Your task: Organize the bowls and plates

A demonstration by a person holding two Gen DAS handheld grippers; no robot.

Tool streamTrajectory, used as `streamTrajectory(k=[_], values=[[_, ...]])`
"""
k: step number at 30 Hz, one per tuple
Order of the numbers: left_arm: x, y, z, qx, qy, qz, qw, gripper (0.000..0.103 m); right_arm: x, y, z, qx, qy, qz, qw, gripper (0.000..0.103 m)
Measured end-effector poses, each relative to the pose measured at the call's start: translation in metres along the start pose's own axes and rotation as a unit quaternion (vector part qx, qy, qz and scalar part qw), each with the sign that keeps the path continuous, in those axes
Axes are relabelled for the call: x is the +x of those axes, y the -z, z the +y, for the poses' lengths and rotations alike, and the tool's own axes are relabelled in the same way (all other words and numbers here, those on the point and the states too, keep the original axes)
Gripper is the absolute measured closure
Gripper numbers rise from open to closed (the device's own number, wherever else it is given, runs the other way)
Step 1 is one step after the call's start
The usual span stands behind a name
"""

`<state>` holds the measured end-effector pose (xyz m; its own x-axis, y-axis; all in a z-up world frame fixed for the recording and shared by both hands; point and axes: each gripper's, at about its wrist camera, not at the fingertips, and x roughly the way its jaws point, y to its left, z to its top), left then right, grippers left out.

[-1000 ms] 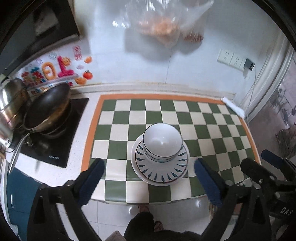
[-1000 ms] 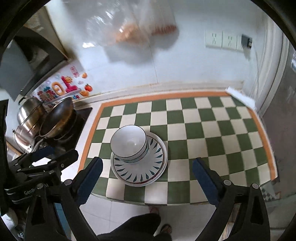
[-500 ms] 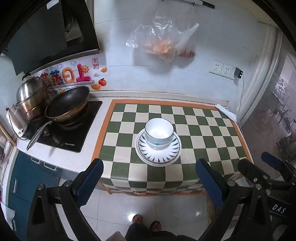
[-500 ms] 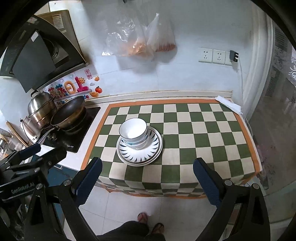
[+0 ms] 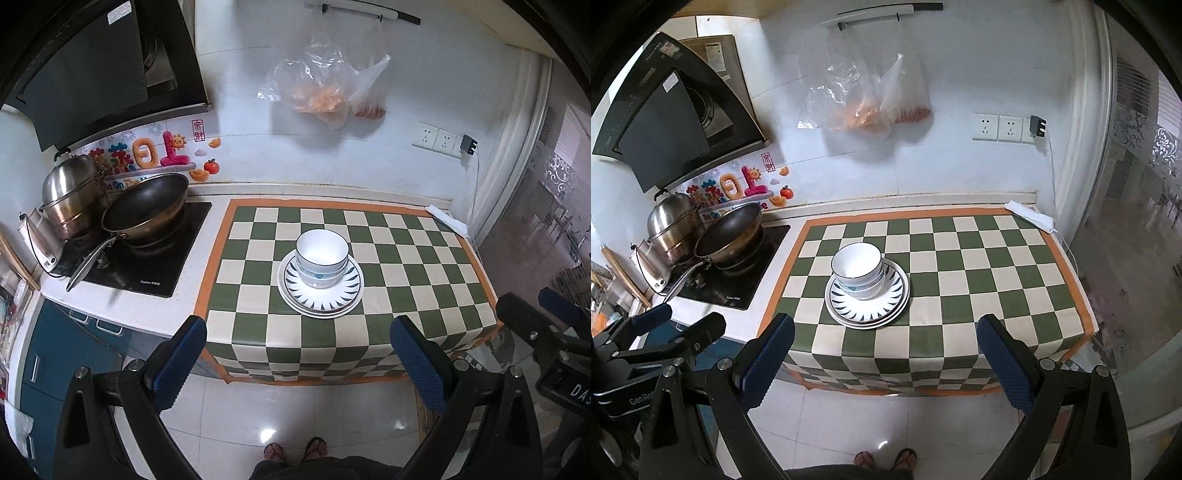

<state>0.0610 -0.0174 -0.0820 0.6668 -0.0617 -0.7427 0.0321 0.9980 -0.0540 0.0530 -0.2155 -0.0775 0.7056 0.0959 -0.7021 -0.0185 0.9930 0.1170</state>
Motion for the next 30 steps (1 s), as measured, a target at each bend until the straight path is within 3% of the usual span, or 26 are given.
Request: streamTrajectory(k=[30], values=[[-0.018, 0.007, 0.034, -0.005, -0.011, -0.010, 0.9999, 0.001, 0.006, 0.005, 0.027, -0.010, 0.002, 0.012, 1.000, 0.002]])
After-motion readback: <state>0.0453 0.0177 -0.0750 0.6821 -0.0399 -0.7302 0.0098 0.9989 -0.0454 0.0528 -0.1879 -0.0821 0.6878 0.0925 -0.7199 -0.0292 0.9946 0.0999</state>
